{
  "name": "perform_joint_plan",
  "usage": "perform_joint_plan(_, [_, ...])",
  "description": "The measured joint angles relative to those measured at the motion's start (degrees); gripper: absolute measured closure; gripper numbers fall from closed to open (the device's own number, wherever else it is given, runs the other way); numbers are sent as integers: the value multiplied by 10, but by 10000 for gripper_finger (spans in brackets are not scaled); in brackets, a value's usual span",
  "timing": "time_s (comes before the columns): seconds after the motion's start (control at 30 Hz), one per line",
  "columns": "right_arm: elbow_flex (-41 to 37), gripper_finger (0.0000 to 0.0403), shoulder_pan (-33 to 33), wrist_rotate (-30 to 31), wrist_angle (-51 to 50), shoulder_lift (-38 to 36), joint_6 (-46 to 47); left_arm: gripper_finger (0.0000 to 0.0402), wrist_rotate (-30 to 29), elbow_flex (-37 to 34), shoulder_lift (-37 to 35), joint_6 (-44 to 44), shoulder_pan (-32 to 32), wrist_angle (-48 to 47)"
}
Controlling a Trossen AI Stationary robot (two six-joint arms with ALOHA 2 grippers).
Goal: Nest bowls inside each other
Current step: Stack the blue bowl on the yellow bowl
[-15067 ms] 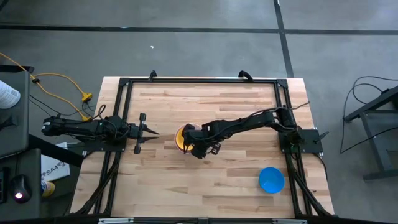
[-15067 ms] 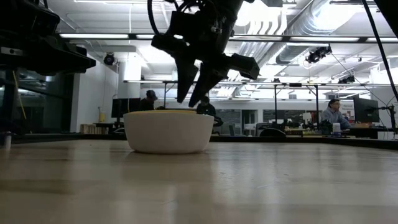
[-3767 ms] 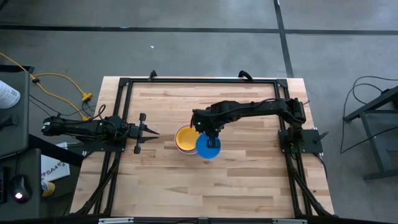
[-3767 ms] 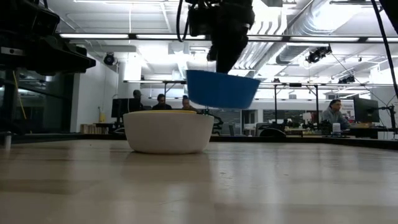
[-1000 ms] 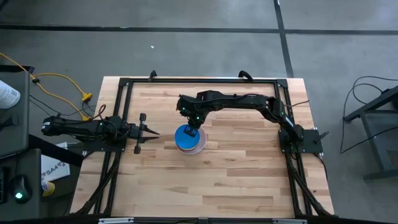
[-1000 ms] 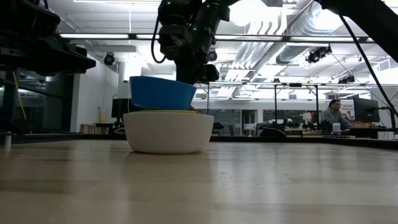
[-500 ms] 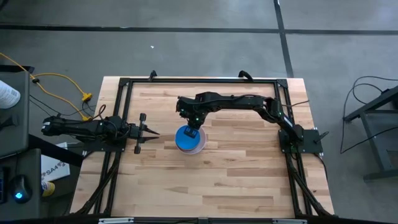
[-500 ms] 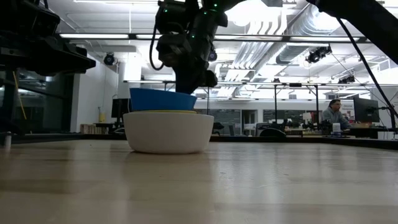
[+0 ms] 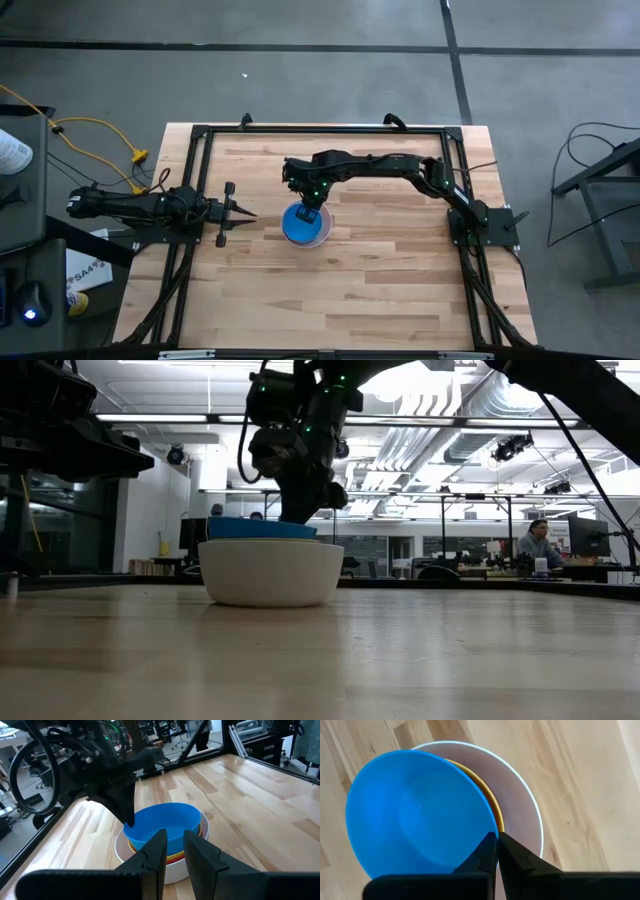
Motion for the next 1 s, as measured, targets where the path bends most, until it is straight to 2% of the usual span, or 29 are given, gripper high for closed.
perform_joint_plan(0.57, [0,399,0,-14,0,0,-15,336,0,0,0,0,0,0])
perform_joint_plan(1.0, [0,367,0,-15,0,0,-15,336,0,0,0,0,0,0])
